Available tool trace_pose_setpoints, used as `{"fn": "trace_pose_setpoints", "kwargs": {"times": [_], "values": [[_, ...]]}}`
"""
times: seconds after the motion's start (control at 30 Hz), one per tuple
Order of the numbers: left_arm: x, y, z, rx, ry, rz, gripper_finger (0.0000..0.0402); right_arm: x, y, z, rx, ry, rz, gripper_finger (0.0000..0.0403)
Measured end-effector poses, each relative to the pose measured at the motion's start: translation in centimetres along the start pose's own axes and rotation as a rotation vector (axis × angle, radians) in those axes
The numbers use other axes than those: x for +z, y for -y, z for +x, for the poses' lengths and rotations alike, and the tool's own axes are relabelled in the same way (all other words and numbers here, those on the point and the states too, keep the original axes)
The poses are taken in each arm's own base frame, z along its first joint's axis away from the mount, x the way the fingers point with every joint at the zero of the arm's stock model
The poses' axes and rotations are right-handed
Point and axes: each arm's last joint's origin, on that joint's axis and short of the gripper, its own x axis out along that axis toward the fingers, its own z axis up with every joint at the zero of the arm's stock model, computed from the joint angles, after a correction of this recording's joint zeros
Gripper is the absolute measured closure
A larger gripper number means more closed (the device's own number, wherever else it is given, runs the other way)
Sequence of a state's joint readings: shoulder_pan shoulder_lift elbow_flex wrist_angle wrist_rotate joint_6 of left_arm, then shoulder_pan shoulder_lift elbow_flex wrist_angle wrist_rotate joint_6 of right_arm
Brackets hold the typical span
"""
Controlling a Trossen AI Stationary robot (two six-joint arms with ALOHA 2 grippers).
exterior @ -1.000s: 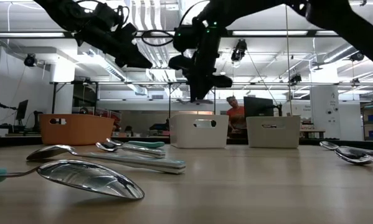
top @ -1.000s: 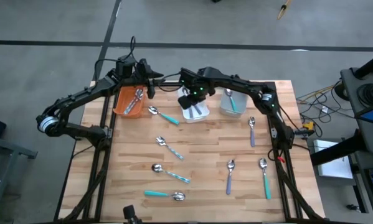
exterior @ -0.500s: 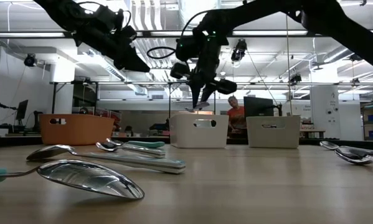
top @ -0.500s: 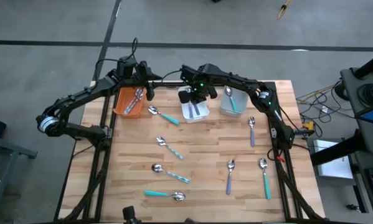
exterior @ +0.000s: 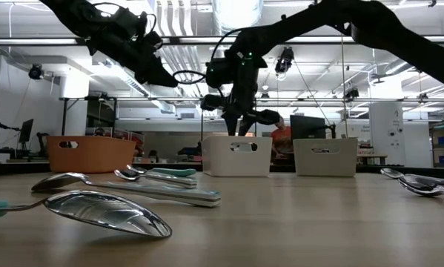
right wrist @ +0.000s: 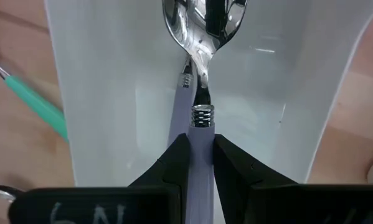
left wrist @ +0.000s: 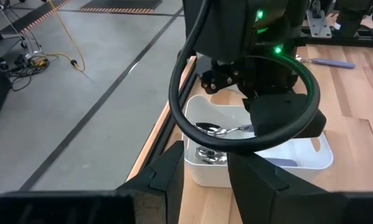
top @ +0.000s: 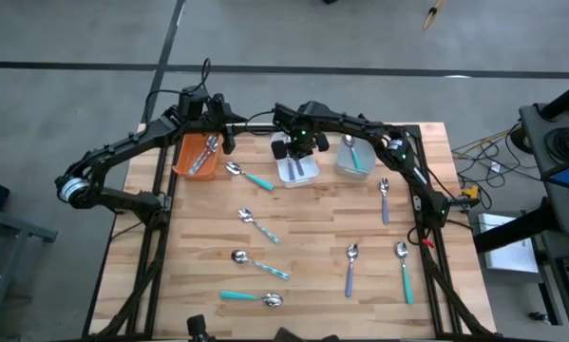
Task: Sort silverware by color (type)
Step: Put the purple spoon into the white bin
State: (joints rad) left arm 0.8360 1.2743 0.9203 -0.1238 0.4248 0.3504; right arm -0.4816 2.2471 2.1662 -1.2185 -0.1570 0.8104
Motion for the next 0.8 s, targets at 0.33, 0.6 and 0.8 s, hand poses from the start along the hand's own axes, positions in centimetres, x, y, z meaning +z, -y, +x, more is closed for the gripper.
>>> {"fn": "trace_pose_setpoints", "kwargs": {"times": [0.33,0.6,0.8], "values": [[0.0,0.0,0.0,0.004,-0.003,-0.001,0.0299,0.2,0.0,1.8,-0.021,-0.020,0.000,0.0359],[-0.1,0.0,0.0,0.003,-0.009,-0.004,0.0299,0.5,0.0,3.3,-0.033,-0.028,-0.011,0.0359],[-0.1,0.0,0.0,0.001,-0.008,-0.004,0.0299,0.6,0.1,3.7,-0.059,-0.011,-0.020,0.0358]]}}
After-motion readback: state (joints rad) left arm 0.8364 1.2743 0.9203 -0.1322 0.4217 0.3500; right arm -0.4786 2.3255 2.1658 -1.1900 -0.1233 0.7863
